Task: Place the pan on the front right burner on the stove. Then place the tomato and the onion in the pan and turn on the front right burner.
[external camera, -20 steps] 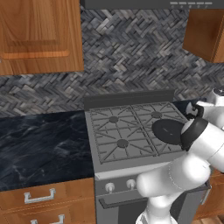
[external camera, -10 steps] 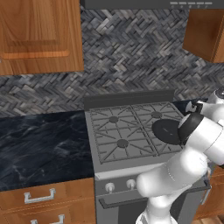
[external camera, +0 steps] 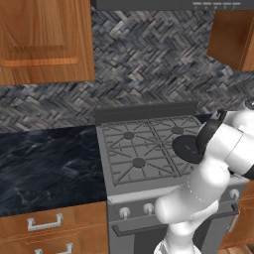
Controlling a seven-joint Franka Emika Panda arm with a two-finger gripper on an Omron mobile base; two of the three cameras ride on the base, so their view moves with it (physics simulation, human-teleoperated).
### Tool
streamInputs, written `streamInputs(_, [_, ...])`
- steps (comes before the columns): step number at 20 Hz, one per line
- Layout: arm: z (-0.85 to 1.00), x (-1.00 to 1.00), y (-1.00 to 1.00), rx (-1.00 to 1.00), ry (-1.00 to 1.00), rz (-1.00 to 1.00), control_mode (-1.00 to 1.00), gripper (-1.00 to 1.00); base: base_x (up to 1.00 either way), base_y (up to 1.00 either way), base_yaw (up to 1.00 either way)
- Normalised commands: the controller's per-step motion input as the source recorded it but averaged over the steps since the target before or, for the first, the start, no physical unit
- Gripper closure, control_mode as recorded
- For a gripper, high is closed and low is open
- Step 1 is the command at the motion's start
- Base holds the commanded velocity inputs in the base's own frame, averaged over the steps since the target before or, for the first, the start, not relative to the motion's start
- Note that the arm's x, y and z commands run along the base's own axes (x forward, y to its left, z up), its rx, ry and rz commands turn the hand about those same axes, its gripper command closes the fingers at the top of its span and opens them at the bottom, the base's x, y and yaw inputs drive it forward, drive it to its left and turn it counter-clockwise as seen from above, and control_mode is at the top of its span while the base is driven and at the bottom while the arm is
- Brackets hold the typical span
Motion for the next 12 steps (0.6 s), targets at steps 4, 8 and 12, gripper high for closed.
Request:
streamInputs(4, [0.09, 0.25, -0.32, 0.00, 0.00, -0.01, -1.00, -1.00, 0.00, 0.00, 0.00])
streamInputs(8, [0.03, 0.41, -0.27, 0.00, 0.00, 0.00, -1.00, -1.00, 0.00, 0.00, 0.00])
streamInputs(12, [0.00, 0.45, -0.33, 0.00, 0.03, 0.00, -1.00, -1.00, 0.00, 0.00, 0.00])
